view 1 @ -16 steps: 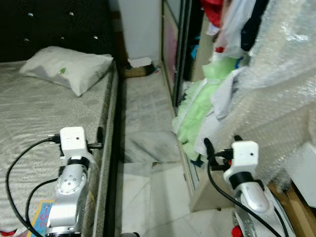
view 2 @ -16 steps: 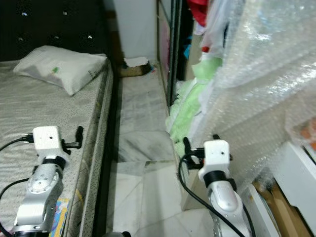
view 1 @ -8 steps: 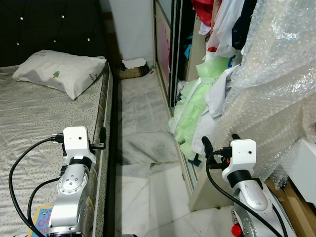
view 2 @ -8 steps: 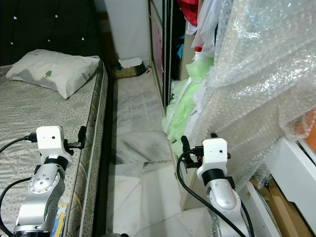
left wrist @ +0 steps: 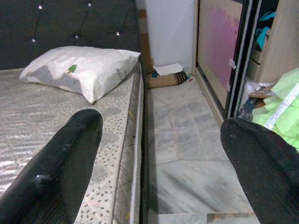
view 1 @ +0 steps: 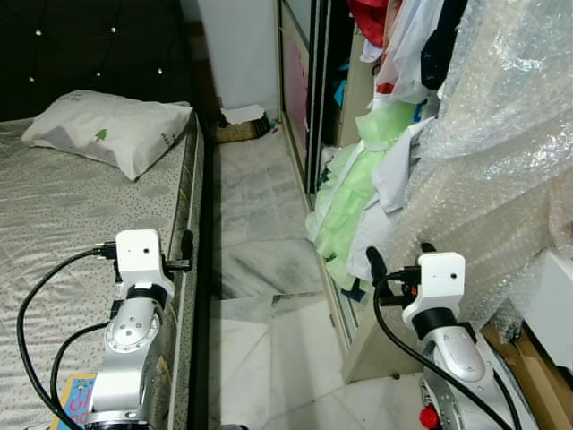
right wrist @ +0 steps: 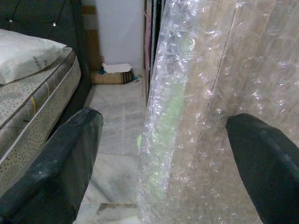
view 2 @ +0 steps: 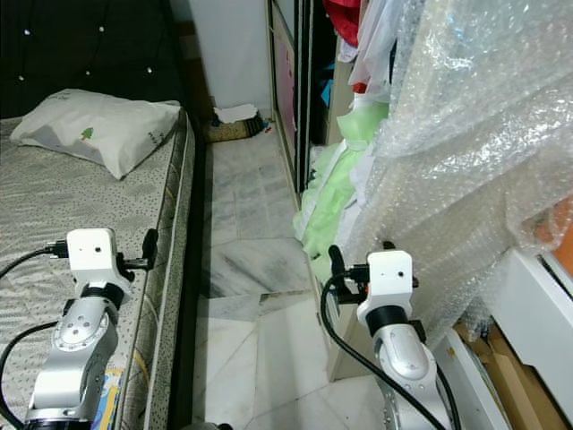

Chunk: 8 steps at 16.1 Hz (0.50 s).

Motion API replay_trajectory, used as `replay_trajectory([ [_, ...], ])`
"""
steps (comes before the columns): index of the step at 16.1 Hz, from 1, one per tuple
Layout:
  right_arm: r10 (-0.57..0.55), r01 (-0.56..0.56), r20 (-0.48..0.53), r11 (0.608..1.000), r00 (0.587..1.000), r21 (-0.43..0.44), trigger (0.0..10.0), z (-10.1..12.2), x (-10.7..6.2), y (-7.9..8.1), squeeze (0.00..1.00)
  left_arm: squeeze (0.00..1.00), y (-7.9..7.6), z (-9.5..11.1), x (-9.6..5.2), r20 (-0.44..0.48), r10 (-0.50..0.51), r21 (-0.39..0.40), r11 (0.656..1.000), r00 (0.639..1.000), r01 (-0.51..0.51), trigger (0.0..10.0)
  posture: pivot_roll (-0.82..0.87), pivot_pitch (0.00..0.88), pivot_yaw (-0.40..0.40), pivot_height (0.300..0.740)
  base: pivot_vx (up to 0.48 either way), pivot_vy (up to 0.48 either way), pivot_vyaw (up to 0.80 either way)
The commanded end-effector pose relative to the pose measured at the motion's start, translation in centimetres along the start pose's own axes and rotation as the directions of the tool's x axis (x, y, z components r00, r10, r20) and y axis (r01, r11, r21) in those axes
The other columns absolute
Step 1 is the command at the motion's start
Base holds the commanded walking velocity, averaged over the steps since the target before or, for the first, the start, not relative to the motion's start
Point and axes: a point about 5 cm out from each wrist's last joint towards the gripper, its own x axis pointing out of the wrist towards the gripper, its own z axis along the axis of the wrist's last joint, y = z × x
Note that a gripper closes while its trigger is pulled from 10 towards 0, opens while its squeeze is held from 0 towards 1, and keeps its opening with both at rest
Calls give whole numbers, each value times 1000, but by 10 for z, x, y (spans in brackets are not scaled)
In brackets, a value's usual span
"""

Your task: Clean up the room

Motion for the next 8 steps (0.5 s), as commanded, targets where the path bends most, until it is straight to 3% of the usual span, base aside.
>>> replay_trajectory([
  [1, 7, -7, -8, 1000, 1000, 7, 10000, -1, 3, 1, 0, 0, 0, -1, 0, -12, -12, 11, 1000, 1000, 12, 10000, -51, 0, 26, 740, 0, 0, 0],
  [6, 4, -4, -9, 1000, 1000, 16, 10000, -2, 3, 1, 0, 0, 0, -2, 1, -14, -20, 3, 1000, 1000, 20, 10000, -52, 0, 28, 740, 0, 0, 0],
  [8, 4, -3, -11, 1000, 1000, 16, 10000, -2, 3, 1, 0, 0, 0, -2, 1, -16, -20, 4, 1000, 1000, 20, 10000, -52, 0, 28, 740, -259, 0, 0],
])
